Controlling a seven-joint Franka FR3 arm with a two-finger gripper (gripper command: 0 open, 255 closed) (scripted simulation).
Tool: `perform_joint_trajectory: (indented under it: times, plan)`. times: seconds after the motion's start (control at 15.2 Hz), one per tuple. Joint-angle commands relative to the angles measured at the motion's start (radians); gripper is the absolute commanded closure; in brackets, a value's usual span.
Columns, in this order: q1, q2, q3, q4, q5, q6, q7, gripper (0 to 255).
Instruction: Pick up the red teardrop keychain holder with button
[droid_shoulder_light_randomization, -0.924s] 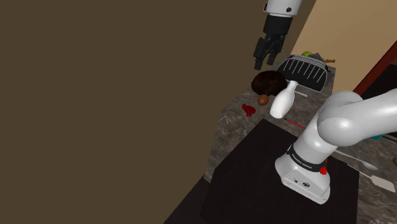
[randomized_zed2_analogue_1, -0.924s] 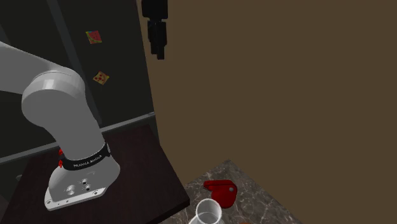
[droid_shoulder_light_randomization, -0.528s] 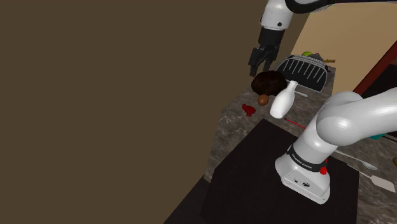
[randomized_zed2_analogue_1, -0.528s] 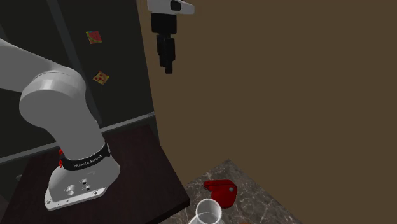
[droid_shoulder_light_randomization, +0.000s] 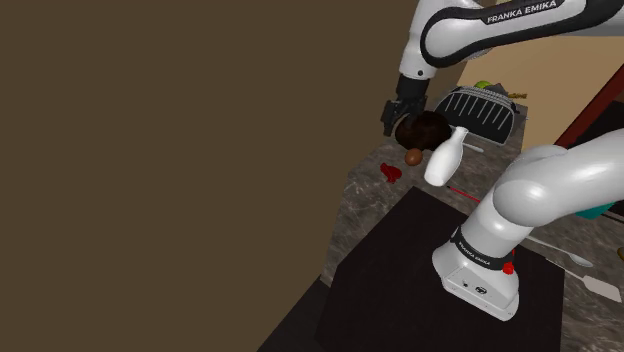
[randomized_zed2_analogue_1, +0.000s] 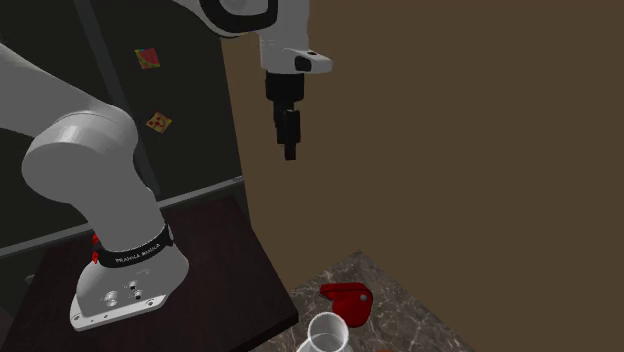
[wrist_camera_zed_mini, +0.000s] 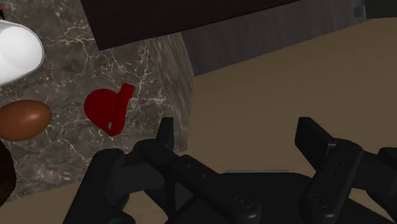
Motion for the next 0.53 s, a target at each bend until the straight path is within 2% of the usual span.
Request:
perform_joint_trajectory:
  times: [0.0, 0.46]
  plan:
    - [-0.023, 0.048, -0.019, -0.027, -0.02, 0.083, -0.002, 0]
    - [-0.098, 0.268, -0.085, -0.055, -0.076, 0.351, -0.002, 0]
